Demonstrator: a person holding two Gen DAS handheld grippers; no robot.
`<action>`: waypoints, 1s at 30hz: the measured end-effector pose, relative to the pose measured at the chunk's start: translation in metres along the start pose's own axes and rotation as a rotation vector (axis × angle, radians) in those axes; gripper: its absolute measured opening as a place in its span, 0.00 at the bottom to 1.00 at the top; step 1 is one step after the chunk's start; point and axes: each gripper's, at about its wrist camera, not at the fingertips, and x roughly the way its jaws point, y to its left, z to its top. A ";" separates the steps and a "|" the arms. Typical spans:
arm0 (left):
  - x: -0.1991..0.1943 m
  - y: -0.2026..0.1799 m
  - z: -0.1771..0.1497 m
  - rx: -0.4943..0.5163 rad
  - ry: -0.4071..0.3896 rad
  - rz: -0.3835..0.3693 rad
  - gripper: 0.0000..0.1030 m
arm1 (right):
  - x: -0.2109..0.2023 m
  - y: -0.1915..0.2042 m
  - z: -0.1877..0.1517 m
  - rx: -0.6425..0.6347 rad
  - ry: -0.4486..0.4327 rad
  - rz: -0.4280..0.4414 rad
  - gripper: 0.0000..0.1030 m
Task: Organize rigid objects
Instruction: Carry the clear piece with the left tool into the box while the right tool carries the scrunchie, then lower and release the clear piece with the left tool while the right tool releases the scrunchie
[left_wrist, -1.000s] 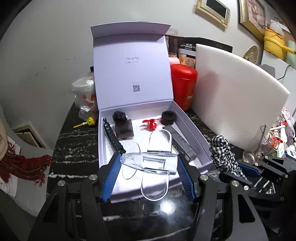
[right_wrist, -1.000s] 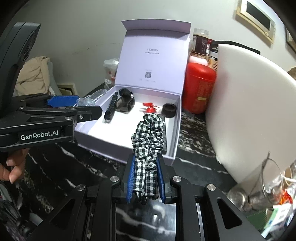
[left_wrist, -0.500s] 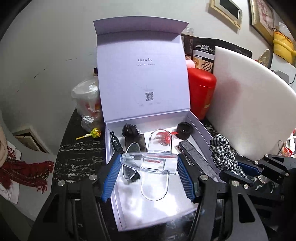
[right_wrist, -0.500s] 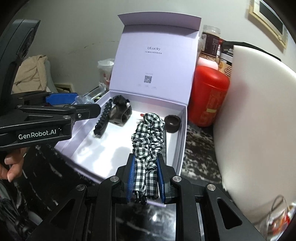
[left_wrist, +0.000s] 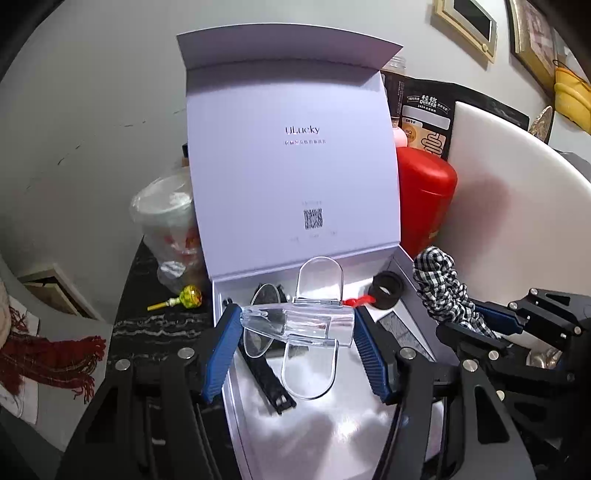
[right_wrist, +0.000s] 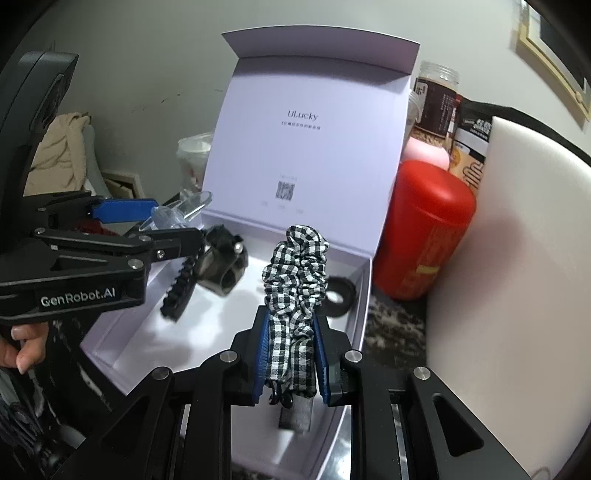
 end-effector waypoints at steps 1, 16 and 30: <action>0.001 0.000 0.002 0.001 -0.003 0.002 0.59 | 0.002 -0.001 0.003 0.000 0.002 0.000 0.21; 0.038 0.003 0.019 0.004 0.008 0.009 0.59 | 0.044 -0.015 0.024 0.024 0.030 0.039 0.21; 0.078 0.011 0.004 0.004 0.127 0.040 0.59 | 0.075 -0.025 0.007 0.065 0.138 0.062 0.21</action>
